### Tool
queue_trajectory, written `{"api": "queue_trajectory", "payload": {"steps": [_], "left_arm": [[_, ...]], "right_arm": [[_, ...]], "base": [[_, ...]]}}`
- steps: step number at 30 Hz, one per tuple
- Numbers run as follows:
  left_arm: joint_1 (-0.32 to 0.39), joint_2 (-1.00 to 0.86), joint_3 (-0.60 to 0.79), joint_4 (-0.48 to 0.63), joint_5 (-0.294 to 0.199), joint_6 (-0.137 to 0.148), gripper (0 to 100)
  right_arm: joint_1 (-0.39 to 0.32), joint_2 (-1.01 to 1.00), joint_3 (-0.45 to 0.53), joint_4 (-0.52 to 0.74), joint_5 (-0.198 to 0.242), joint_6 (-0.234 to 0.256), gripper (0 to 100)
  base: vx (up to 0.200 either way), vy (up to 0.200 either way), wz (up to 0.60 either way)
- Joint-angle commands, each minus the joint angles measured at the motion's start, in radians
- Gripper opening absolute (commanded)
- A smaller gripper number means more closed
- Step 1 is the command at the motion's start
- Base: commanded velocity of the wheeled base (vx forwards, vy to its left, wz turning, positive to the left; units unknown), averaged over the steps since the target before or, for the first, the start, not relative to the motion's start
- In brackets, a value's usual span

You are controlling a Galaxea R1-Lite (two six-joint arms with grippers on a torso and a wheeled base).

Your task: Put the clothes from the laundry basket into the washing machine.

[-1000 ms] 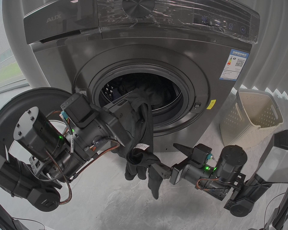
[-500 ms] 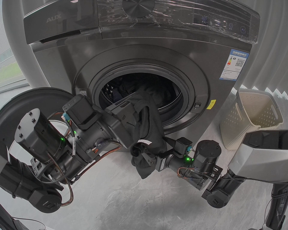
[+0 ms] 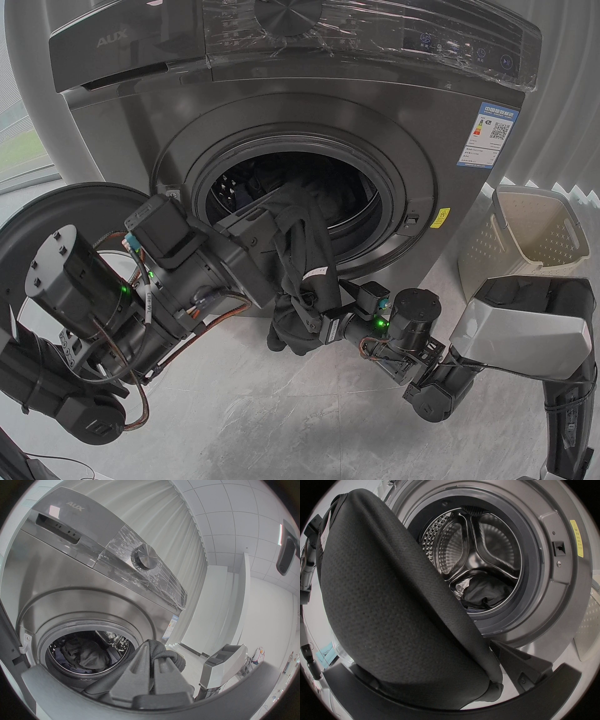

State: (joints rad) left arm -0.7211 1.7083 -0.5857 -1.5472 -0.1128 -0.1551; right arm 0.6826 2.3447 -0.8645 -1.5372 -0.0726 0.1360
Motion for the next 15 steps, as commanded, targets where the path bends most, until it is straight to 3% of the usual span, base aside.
{"api": "queue_trajectory", "payload": {"steps": [1, 5, 6, 12, 15], "left_arm": [[0.0, -0.007, -0.003, -0.001, 0.001, -0.001, 0], [0.002, -0.018, 0.0, -0.001, -0.001, -0.001, 0], [0.003, -0.019, 0.0, -0.001, 0.001, -0.003, 0], [0.014, -0.044, 0.024, 0.003, 0.004, -0.006, 0], [0.06, -0.045, 0.053, 0.021, 0.044, -0.001, 0]], "right_arm": [[-0.006, 0.016, -0.013, -0.001, -0.001, 0.001, 100], [-0.006, 0.016, -0.033, -0.003, -0.003, 0.004, 100], [-0.005, 0.018, -0.036, -0.003, -0.006, 0.004, 0], [-0.011, 0.004, -0.034, -0.004, -0.007, 0.005, 0], [-0.029, -0.021, -0.03, -0.003, -0.007, 0.004, 0]], "base": [[0.0, 0.0, 0.0], [0.0, 0.0, 0.0], [0.0, 0.0, 0.0], [0.0, 0.0, 0.0], [0.0, 0.0, 0.0]]}}
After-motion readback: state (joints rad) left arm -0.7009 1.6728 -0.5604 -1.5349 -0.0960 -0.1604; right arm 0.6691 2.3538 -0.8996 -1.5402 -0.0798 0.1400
